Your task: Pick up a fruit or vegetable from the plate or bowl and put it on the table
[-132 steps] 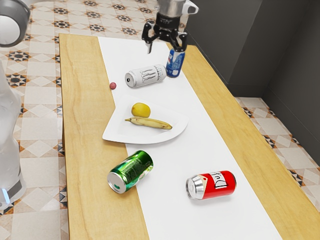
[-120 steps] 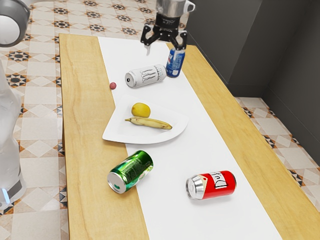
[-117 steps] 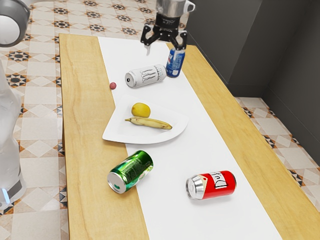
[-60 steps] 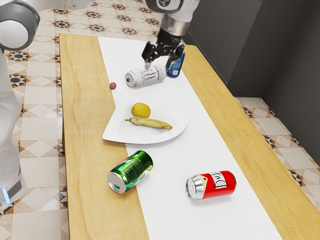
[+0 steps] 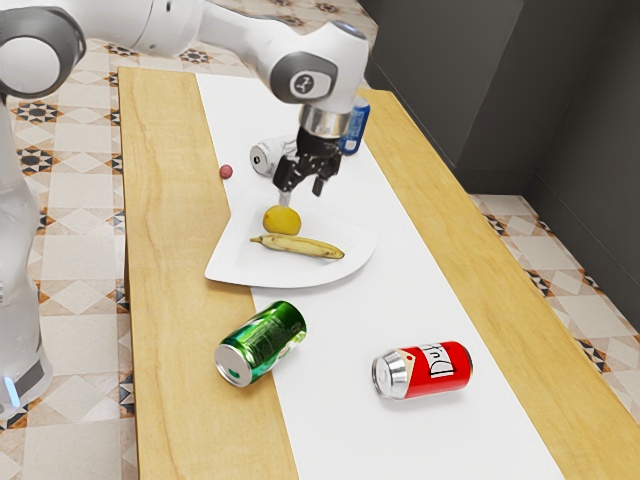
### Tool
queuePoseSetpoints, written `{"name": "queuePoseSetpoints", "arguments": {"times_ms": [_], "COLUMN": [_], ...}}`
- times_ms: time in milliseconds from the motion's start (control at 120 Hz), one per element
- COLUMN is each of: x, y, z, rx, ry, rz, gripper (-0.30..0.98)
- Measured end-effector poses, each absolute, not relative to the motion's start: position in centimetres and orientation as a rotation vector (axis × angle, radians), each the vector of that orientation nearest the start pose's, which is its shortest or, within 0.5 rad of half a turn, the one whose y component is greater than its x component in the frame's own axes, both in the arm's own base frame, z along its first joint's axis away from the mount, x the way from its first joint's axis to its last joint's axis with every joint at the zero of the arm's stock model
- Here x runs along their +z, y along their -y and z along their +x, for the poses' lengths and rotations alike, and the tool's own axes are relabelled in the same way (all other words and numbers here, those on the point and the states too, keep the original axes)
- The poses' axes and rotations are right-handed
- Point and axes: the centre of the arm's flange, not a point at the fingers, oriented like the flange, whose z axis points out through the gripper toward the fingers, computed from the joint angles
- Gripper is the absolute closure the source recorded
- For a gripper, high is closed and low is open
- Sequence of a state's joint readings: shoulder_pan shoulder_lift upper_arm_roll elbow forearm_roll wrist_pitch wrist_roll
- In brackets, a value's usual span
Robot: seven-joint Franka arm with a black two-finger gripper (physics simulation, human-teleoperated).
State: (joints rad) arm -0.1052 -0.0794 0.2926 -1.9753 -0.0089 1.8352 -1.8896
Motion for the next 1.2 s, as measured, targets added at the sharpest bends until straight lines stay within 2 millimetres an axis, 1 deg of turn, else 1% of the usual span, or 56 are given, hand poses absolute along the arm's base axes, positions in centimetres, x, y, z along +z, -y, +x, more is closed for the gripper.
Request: {"name": "queuePoseSetpoints", "arguments": {"times_ms": [67, 183, 250, 350, 442, 533, 758, 1050, 1200], "x": [49.5, 49.1, 48.8, 48.1, 47.8, 47.1, 46.2, 44.0, 43.3], "y": [-10.5, -9.5, -9.5, -9.7, -10.0, -10.7, -12.4, -12.2, -12.1], "z": [51.8, 51.3, 50.8, 49.3, 48.8, 48.3, 48.2, 49.3, 49.8], "rx": [-0.101, -0.112, -0.121, -0.139, -0.14, -0.156, -0.166, -0.173, -0.172], "ry": [-2.727, -2.687, -2.666, -2.641, -2.625, -2.624, -2.621, -2.595, -2.58], "rz": [1.582, 1.614, 1.64, 1.668, 1.685, 1.69, 1.701, 1.753, 1.765], "gripper": [0.0, 0.0, 0.0, 0.01, 0.01, 0.01, 0.01, 0.01, 0.01]}}
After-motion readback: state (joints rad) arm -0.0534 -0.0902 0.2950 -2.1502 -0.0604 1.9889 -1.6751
